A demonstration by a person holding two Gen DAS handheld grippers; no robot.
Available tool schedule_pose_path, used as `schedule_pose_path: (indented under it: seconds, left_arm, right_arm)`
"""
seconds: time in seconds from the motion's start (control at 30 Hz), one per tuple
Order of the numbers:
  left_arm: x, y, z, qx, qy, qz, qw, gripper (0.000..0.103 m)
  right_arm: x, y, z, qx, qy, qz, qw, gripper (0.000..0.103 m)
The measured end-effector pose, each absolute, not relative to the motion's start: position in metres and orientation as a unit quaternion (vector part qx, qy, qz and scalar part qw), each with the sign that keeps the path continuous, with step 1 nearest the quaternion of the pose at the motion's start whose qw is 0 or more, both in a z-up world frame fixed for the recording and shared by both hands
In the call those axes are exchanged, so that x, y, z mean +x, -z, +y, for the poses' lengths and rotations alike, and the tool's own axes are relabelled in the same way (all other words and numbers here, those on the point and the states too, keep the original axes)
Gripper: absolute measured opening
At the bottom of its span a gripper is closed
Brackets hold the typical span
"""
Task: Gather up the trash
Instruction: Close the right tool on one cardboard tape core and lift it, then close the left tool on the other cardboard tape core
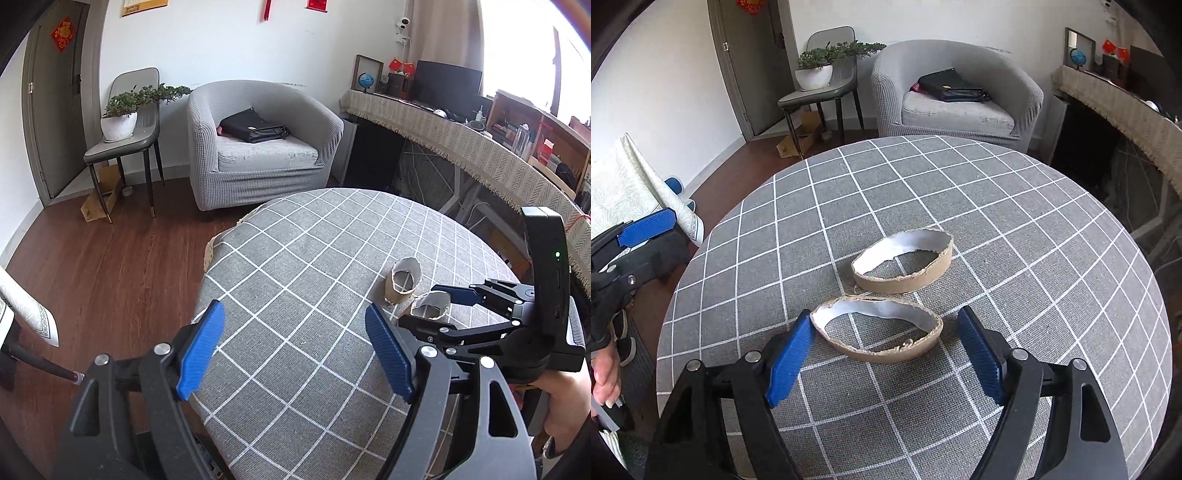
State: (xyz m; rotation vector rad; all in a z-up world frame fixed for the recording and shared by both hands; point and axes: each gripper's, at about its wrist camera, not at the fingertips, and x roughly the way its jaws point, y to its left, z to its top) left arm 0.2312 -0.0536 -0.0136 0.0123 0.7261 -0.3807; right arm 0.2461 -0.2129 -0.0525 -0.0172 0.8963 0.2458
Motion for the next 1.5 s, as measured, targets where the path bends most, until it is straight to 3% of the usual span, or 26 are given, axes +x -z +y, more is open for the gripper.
schedule_pose_path:
  seconds: [0.83,1.03,1.3,1.5]
  left_arm:
    - [0.269,0.043,-0.17,0.088,0.291,0.392,0.868,0.082]
    - [0.28,0.046,-0.185,0.091,0.298,0.4,0.862,0.073]
    - [0.288,0.057,-0.197,0.107,0.292,0.41,0.857,0.04]
    - [0.284,0.056,-0.193,0.097,0.29,0.411,0.859,0.038]
  right_arm:
    - [0.268,0.039,-0.313,0.031,-0.094,0.42,0.902,0.064]
    - [0.272,0.04,-0.322,0.034,-0.094,0.42,0.902,0.064]
    - [0.276,0.037,-0.331,0.041,-0.099,0.417,0.903,0.064]
    - [0.274,0.04,-0.329,0.042,-0.097,0.421,0.901,0.064]
